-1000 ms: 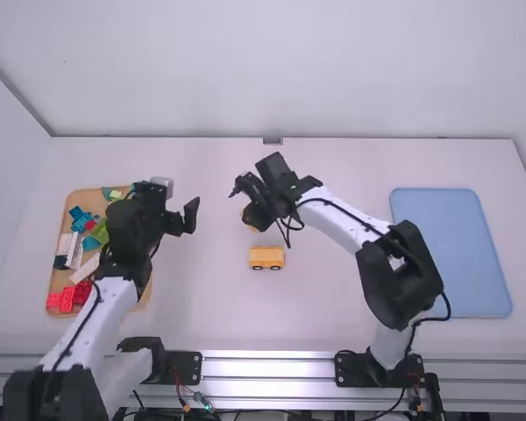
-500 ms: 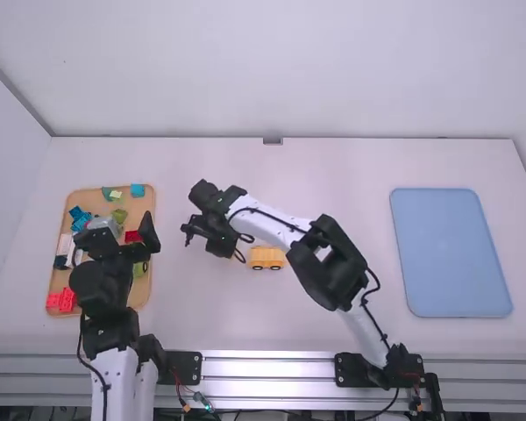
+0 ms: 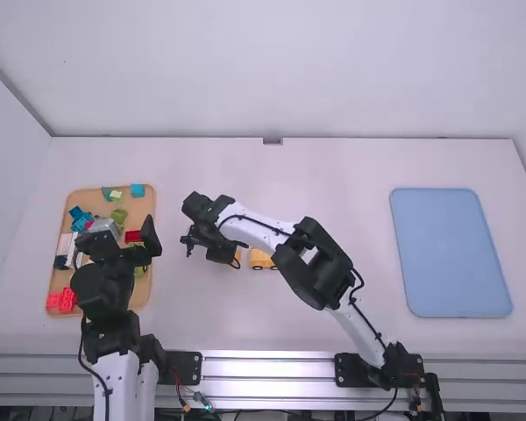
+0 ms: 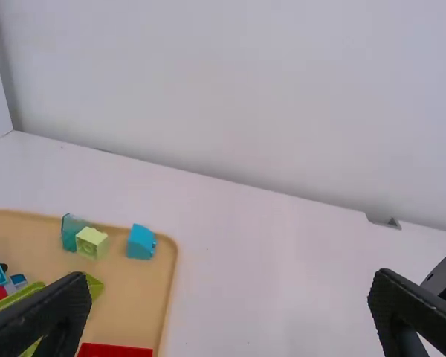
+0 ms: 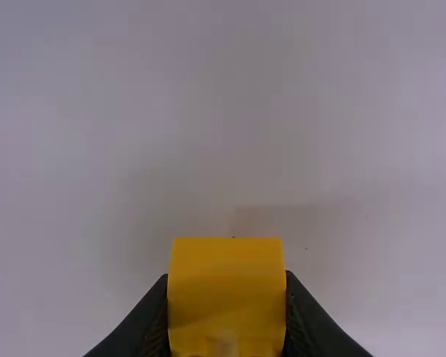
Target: Assemble lego blocks to make yellow taxi
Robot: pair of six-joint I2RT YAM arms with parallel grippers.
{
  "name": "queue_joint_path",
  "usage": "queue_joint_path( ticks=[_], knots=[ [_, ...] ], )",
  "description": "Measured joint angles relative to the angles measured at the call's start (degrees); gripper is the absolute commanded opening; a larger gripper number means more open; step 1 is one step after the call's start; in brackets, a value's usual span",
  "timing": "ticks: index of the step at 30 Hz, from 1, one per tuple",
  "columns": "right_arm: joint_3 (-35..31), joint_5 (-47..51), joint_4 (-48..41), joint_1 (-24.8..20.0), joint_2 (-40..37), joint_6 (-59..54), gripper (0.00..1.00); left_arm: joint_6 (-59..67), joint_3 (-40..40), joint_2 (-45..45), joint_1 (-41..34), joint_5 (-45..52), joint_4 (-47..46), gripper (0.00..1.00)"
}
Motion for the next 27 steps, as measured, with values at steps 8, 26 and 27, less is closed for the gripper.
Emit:
queue_joint_path(
  ticks=[8, 26, 27],
  knots=[
    [0.2, 0.2, 0.3, 0.0, 0.0, -0.9, 0.99, -0.2, 0.0, 0.0, 0.0, 0.0, 0.0, 0.99],
    [-17.2, -5.6, 15.7, -15.0, -27.8, 2.1, 0.99, 16.2, 8.2, 31.7, 0.0, 31.0, 10.0, 1.00],
    [-18.3, -5.9, 16.5, -15.5, -28.7, 2.1, 0.99, 16.8, 8.9, 32.7, 0.0, 31.9, 9.6, 0.99]
  ],
)
